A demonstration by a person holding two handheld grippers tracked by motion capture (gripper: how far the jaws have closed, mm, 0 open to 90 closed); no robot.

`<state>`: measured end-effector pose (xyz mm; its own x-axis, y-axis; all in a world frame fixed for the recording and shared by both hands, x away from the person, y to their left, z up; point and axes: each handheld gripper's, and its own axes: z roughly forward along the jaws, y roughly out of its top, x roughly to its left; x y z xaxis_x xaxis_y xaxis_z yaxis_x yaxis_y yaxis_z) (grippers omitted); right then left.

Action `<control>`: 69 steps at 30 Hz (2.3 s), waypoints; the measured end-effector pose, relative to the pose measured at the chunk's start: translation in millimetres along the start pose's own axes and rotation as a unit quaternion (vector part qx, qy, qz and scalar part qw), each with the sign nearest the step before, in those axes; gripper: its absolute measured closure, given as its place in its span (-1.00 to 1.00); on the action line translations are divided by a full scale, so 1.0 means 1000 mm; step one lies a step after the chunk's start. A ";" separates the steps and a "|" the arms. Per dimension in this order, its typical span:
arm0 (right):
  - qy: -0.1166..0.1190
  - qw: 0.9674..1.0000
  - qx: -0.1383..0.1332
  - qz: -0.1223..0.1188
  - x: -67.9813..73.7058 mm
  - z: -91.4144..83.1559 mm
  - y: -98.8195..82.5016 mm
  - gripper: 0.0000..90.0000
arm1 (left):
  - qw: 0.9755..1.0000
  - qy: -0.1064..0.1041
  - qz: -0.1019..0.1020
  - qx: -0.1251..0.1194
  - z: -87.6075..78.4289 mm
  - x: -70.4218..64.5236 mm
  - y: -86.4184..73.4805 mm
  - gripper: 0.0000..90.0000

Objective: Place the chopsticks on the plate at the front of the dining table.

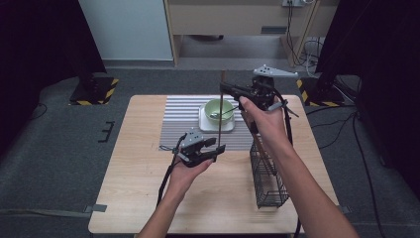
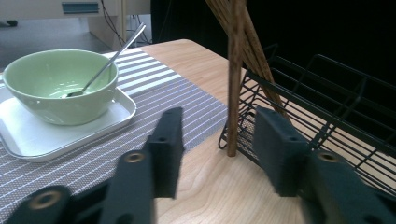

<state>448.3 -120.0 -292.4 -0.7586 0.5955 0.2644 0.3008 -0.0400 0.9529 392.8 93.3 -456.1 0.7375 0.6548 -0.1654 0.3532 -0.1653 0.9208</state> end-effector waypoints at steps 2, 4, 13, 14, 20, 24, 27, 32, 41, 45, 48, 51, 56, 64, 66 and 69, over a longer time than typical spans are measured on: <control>0.000 1.000 0.005 -0.001 0.000 0.001 -0.001 0.88 | 1.000 -0.003 -0.005 0.000 0.000 -0.001 -0.002 0.35; 0.000 1.000 0.006 0.000 0.000 0.001 -0.001 0.88 | 1.000 -0.004 -0.008 -0.003 -0.001 -0.002 -0.001 0.43; 0.003 1.000 0.011 0.001 -0.001 0.000 -0.001 0.88 | 1.000 -0.015 -0.012 -0.006 -0.001 -0.003 0.000 0.68; 0.004 1.000 0.011 0.003 -0.002 0.000 -0.002 0.88 | 1.000 -0.015 -0.012 -0.006 -0.001 -0.003 0.000 0.69; 0.006 1.000 0.013 0.006 -0.004 0.000 -0.004 0.88 | 1.000 -0.017 -0.016 -0.010 -0.001 -0.003 0.000 0.76; 0.006 1.000 0.012 0.012 -0.006 -0.001 -0.006 0.88 | 1.000 -0.017 -0.012 -0.002 0.000 -0.003 0.000 0.82; 0.006 1.000 0.013 0.011 -0.007 0.000 -0.006 0.88 | 1.000 -0.019 -0.011 -0.003 0.000 -0.004 -0.002 0.89; 0.007 1.000 0.014 0.010 -0.006 0.000 -0.007 0.87 | 1.000 -0.010 -0.017 -0.006 -0.001 -0.003 -0.003 0.91; -0.010 1.000 0.017 -0.004 -0.008 -0.005 -0.011 0.56 | 1.000 0.010 -0.022 -0.009 -0.006 0.004 -0.005 0.91; -0.029 0.999 0.025 -0.020 -0.012 -0.013 -0.014 0.45 | 1.000 0.017 -0.021 -0.005 -0.010 0.007 -0.005 0.91; -0.057 0.997 0.030 -0.035 -0.023 -0.027 -0.020 0.35 | 0.999 0.024 -0.023 -0.004 -0.013 0.010 -0.006 0.91; -0.074 0.996 0.032 -0.040 -0.030 -0.034 -0.023 0.31 | 0.999 0.030 -0.023 -0.005 -0.016 0.013 -0.006 0.91; -0.111 0.993 0.034 -0.037 -0.053 -0.052 -0.032 0.11 | 0.999 0.041 -0.025 -0.009 -0.021 0.016 -0.005 0.91; -0.171 0.984 0.030 -0.027 -0.079 -0.074 -0.055 -0.13 | 0.997 0.069 -0.030 -0.014 -0.032 0.022 -0.005 0.91; -0.176 0.984 0.028 -0.025 -0.081 -0.076 -0.058 -0.14 | 0.997 0.073 -0.031 -0.016 -0.034 0.022 -0.005 0.91; -0.207 0.978 0.022 -0.021 -0.095 -0.088 -0.069 -0.24 | 0.996 0.080 -0.028 -0.014 -0.036 0.023 -0.005 0.91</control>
<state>448.4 -244.5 -370.3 -0.4754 0.8695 0.1341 0.3065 0.0208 0.9516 387.1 136.1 -451.4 0.6151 0.7718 -0.1612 0.3733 -0.1051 0.9217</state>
